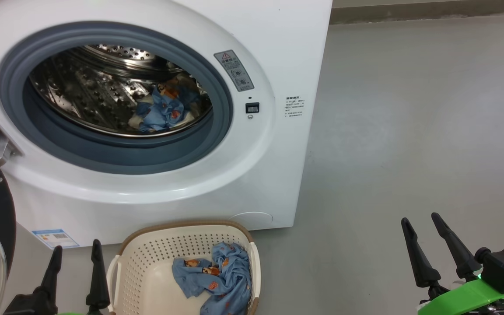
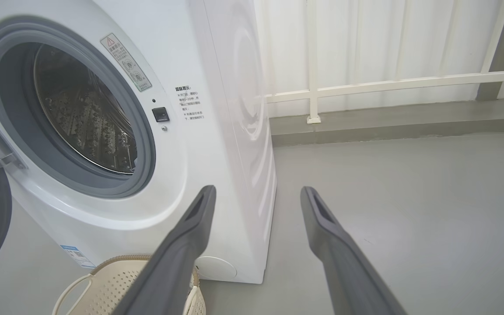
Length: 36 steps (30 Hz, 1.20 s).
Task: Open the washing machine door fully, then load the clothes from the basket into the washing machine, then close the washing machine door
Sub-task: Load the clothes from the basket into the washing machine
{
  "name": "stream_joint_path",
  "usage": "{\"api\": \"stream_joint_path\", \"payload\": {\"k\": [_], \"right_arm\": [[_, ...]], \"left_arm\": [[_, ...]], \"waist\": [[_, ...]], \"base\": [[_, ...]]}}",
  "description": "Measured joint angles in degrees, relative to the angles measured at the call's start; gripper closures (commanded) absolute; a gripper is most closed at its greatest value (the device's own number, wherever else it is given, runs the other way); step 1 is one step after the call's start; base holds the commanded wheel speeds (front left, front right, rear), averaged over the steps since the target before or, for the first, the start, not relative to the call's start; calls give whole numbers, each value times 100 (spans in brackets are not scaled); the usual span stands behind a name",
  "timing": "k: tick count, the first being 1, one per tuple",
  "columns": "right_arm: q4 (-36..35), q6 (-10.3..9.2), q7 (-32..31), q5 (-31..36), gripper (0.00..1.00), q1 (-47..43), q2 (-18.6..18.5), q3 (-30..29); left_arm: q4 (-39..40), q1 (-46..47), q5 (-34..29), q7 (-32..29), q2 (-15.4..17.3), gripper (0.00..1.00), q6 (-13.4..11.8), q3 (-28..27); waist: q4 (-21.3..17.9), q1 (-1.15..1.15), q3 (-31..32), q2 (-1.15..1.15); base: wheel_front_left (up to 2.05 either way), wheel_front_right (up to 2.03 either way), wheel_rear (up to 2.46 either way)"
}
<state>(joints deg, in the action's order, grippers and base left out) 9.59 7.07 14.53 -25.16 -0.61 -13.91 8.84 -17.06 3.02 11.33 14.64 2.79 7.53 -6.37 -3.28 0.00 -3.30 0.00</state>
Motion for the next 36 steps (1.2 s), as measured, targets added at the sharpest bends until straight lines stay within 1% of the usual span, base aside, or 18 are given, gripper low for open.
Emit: {"api": "stream_joint_path", "payload": {"k": [11,18,28,36], "right_arm": [[-14,0,0,1,0,3,1,-7],[-46,0,0,1,0,25,10,-5],[-115,0,0,46,0,396,70,-10],[-164,0,0,68,0,702,125,-15]], "left_arm": [[21,-1,-18,0,-13,0,0,-15],[13,7,11,0,-12,0,0,-15],[-274,191,193,0,20,0,0,78],[-733,547,325,-1,164,0,0,308]], "waist": [[-24,0,-95,0],[-47,0,-264,0],[-95,-1,-742,0],[-139,-1,-1186,0]], "base": [[0,0,0],[0,0,0],[0,0,0],[0,0,0]]}}
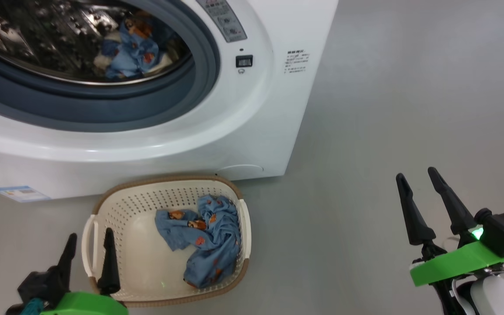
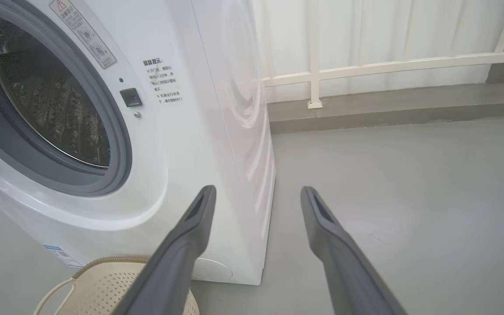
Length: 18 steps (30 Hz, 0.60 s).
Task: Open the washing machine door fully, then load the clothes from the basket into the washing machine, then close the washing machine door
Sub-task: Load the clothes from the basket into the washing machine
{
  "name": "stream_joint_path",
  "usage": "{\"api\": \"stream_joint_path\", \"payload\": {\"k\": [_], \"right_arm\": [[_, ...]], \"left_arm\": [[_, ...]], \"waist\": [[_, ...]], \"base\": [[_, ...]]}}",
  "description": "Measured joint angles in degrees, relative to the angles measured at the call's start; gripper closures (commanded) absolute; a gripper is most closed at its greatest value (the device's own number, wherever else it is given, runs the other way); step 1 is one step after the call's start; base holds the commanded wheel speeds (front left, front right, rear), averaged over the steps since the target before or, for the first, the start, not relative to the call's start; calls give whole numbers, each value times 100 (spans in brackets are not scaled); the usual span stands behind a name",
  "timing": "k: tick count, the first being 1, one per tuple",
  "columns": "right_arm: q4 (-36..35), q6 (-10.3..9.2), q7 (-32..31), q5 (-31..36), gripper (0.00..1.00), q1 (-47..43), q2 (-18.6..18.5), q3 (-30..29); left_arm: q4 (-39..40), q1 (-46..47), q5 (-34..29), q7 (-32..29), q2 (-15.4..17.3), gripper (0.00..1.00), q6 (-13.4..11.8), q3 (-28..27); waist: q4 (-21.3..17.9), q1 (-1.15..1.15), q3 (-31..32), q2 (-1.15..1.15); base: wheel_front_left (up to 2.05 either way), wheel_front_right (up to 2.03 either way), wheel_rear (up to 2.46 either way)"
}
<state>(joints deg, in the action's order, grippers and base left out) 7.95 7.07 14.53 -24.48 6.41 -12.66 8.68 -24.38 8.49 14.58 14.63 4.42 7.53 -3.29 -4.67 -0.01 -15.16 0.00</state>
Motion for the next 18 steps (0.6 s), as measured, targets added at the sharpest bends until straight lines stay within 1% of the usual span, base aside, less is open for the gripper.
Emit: {"api": "stream_joint_path", "payload": {"k": [7,11,18], "right_arm": [[-31,0,0,34,0,299,46,-18],[-36,0,0,36,0,480,145,-5],[-54,0,0,43,0,691,211,8]], "left_arm": [[-681,453,174,0,49,0,0,403],[-1115,733,353,0,191,0,0,683],[-1683,1249,525,0,323,0,0,1083]], "waist": [[-56,0,-453,0],[-109,0,-693,0],[-241,0,-1078,0]], "base": [[0,0,0],[0,0,0],[0,0,0]]}}
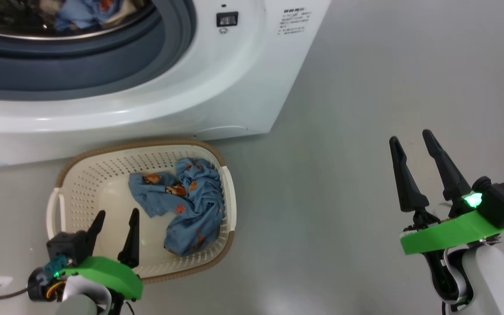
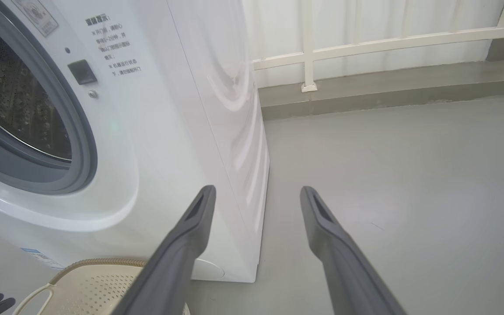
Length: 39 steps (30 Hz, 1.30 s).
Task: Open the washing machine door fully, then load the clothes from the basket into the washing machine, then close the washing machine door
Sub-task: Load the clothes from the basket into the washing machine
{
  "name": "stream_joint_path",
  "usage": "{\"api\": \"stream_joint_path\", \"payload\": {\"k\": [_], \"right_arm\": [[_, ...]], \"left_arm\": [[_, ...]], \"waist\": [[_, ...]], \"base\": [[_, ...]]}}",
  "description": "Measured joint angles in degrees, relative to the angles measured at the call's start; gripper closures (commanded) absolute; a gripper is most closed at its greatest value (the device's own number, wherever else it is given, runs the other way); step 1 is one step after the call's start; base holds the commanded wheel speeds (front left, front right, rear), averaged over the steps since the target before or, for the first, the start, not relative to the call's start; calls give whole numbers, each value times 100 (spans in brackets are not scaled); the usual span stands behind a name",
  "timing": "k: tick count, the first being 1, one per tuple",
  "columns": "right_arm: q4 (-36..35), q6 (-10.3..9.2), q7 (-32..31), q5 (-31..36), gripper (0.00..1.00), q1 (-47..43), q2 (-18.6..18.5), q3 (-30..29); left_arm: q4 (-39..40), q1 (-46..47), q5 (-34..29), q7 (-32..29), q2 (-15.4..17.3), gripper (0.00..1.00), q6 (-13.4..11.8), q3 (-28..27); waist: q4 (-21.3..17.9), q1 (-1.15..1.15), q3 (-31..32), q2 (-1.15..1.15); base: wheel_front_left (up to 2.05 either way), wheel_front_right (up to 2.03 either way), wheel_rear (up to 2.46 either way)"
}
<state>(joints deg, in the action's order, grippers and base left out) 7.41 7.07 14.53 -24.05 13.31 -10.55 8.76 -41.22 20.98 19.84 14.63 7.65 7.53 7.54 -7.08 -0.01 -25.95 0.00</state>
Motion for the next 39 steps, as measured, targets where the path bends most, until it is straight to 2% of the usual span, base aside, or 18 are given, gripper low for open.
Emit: {"api": "stream_joint_path", "payload": {"k": [19,32,39], "right_arm": [[-107,0,1,93,0,791,300,105],[-133,0,1,93,0,1120,368,229],[-152,0,1,94,0,1296,405,278]], "left_arm": [[-1376,1530,700,0,338,0,0,1214],[-1915,2246,1139,0,401,0,0,1908],[-2014,2553,1588,-4,422,0,0,2520]], "waist": [[-341,0,-1286,0],[-435,0,-2023,0],[-464,0,-2314,0]], "base": [[0,0,0],[0,0,0],[0,0,0]]}}
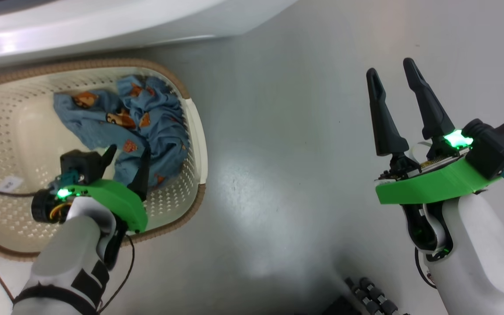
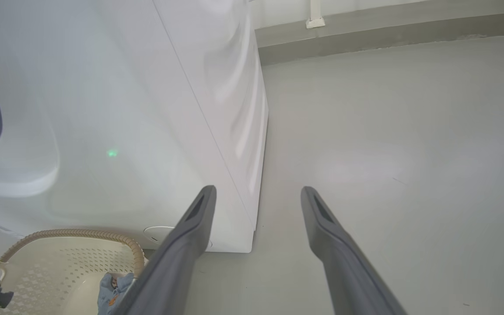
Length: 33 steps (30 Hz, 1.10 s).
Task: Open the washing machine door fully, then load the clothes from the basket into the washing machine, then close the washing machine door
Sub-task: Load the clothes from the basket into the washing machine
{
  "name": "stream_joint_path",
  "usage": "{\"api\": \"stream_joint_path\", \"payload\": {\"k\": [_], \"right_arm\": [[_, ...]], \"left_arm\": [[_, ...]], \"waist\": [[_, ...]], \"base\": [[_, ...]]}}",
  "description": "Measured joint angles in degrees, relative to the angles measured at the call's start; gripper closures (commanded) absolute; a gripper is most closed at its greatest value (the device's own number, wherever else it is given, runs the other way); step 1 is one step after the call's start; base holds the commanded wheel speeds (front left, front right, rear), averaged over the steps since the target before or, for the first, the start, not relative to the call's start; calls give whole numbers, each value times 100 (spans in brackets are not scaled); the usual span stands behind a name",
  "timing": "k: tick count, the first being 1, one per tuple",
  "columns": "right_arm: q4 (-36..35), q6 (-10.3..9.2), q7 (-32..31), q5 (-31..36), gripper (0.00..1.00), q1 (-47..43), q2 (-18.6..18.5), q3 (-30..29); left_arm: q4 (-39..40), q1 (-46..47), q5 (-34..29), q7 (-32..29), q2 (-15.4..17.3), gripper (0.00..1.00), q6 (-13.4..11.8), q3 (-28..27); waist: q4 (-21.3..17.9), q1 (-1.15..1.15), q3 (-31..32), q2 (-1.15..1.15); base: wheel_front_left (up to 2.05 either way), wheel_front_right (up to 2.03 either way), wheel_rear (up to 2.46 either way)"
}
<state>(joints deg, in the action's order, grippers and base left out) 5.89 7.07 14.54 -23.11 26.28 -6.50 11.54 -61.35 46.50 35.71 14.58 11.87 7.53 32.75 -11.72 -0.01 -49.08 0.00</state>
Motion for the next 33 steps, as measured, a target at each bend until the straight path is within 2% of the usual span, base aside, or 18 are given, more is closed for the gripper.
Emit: {"api": "stream_joint_path", "payload": {"k": [25,33], "right_arm": [[-55,0,0,-1,0,158,103,145],[-75,0,0,-1,0,158,116,235]], "left_arm": [[118,703,1424,-107,479,0,0,1882],[-13,995,1694,-102,563,0,0,2128]], "waist": [[-267,0,-461,0],[-323,0,-485,0]], "base": [[0,0,0],[0,0,0]]}}
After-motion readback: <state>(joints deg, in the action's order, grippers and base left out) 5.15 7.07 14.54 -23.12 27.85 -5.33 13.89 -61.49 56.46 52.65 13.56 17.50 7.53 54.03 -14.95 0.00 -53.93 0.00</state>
